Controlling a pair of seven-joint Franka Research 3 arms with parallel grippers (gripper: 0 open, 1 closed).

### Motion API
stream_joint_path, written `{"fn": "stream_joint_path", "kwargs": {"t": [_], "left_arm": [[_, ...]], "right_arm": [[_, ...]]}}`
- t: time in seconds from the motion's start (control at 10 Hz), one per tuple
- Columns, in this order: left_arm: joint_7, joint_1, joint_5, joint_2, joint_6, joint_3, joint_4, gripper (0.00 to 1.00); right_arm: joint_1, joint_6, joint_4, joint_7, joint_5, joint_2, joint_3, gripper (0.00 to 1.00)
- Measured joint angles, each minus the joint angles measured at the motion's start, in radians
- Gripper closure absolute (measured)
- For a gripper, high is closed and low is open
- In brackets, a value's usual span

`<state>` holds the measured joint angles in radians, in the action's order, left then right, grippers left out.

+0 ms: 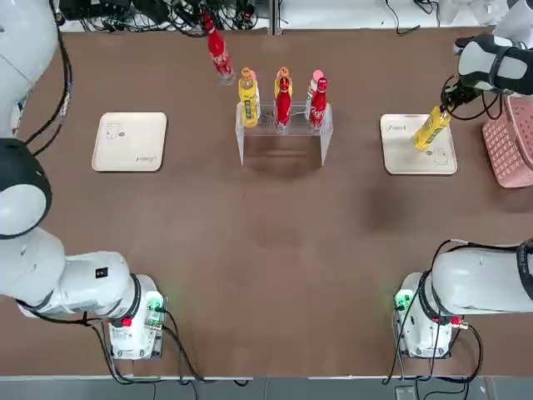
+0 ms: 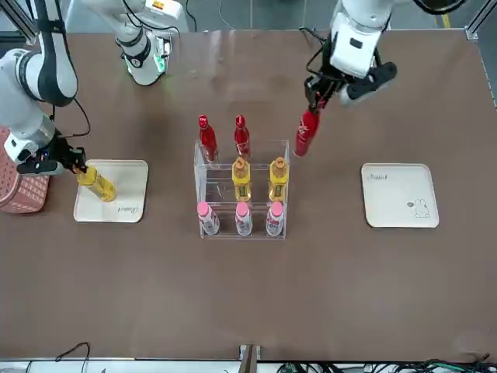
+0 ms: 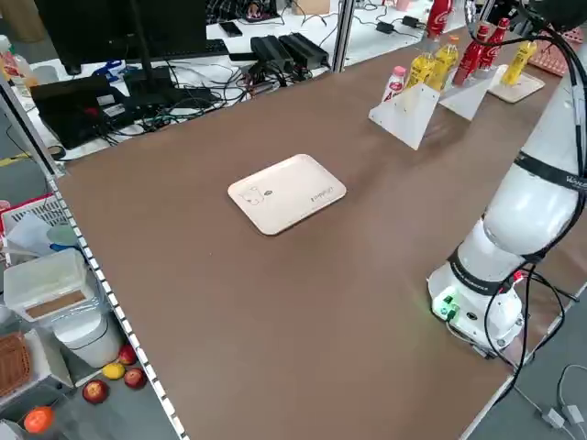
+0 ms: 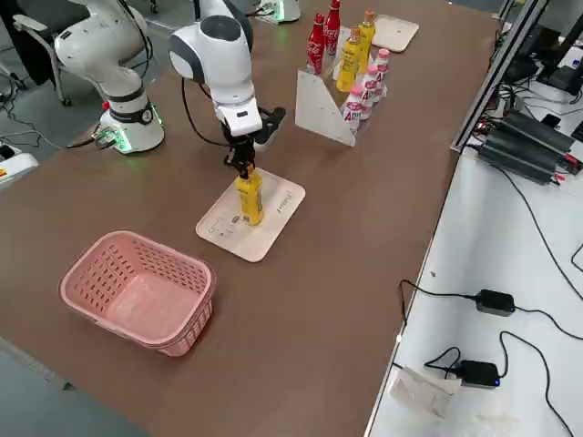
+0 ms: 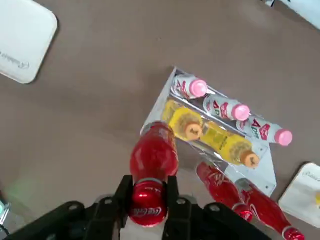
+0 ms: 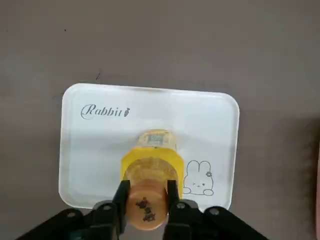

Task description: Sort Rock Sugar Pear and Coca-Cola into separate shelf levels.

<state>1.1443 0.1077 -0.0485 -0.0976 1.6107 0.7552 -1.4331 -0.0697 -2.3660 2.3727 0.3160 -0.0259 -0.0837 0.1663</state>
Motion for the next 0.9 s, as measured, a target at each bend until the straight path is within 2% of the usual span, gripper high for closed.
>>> {"fn": "stream_joint_path", "kwargs": {"t": [0.3,0.5,0.7,0.9], "left_arm": [[0.049,-0.015,-0.027,-0.031,-0.004,0.000,0.000,0.67],[0.097,-0.092,0.032,-0.077,-0.003,0.001,0.000,0.67],[0.154,-0.161,0.055,-0.110,-0.001,0.001,0.000,0.67],[0.187,-0.177,0.064,-0.126,0.058,0.001,0.001,0.67]], "right_arm": [[0.000,0.000,0.000,0.000,0.000,0.000,0.000,0.66],[0.003,0.023,-0.009,-0.017,-0.005,0.001,-0.005,0.66],[0.025,0.159,-0.080,-0.051,-0.016,0.002,-0.019,0.66],[0.045,0.323,-0.200,-0.058,-0.023,0.001,-0.023,0.66]]}}
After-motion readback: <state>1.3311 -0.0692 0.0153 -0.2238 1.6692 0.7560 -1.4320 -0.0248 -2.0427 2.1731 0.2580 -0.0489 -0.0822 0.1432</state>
